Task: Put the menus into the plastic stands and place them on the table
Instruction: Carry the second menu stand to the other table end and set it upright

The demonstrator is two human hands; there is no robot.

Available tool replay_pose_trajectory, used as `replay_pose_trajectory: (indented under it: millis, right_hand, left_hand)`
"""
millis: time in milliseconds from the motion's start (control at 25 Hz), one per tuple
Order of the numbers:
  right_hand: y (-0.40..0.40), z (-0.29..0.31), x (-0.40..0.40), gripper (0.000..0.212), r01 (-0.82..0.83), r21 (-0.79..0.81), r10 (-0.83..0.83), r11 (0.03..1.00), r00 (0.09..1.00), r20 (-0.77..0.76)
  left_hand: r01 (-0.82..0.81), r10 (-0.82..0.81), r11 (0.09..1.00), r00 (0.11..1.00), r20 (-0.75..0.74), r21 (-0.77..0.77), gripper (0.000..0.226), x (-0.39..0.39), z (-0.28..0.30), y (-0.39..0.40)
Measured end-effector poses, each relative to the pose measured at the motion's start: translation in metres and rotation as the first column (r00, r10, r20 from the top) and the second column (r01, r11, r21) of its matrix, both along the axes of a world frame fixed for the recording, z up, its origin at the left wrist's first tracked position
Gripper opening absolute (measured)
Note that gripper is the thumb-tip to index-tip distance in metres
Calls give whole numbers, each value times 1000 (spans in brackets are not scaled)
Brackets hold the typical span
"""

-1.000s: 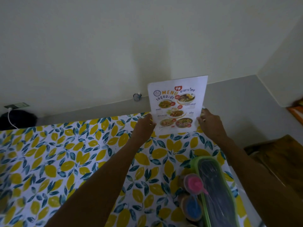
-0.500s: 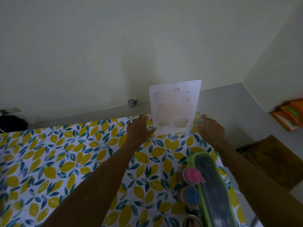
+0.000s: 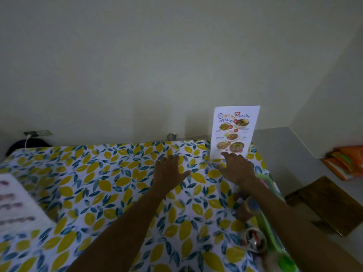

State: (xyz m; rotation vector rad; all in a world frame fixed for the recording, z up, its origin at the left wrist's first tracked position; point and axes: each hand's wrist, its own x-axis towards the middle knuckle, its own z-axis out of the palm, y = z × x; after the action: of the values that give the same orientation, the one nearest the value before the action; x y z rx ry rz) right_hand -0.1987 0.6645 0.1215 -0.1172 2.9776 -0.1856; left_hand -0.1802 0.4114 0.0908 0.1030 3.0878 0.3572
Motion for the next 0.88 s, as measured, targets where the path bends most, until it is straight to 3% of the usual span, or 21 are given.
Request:
replay_pose_trajectory:
  millis: [240,520,880]
  right_hand:
    - [-141,2,96,67,-138,26,137,990,990,29]
    - [-328,-14,180,70,-349,7,348,937,934,76]
    - [-491,-32,191,67,-580,-25,580,814,810,87]
  left_hand:
    - [-102,102,994,995,-7,26,77,127,2,-125]
    - [-387,386,922,921,51,3,79,273,-8,-299]
    - [-606,607,795,793,51,-27,76,320,-10,-441]
